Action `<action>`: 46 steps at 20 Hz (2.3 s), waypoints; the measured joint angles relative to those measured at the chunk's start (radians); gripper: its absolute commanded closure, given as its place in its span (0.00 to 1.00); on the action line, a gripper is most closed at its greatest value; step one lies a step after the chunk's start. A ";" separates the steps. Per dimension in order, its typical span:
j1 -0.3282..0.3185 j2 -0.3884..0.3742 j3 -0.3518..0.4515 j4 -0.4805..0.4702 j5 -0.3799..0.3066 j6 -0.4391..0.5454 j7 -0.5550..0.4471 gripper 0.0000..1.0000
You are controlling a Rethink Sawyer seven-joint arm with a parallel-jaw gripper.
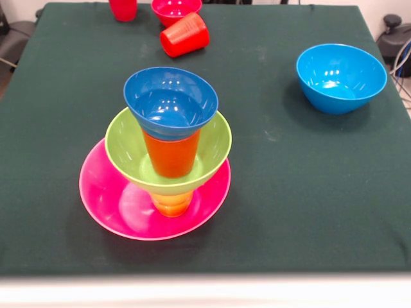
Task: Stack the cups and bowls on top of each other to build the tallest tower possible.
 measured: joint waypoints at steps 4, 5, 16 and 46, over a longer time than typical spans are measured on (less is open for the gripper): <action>0.002 0.000 -0.002 0.009 -0.019 0.000 0.000 0.00; 0.002 0.000 -0.002 0.010 -0.020 0.000 0.000 0.00; 0.060 0.028 -0.064 0.011 -0.190 -0.056 0.000 0.00; 0.237 0.144 -0.322 -0.001 -0.330 -0.216 0.000 0.00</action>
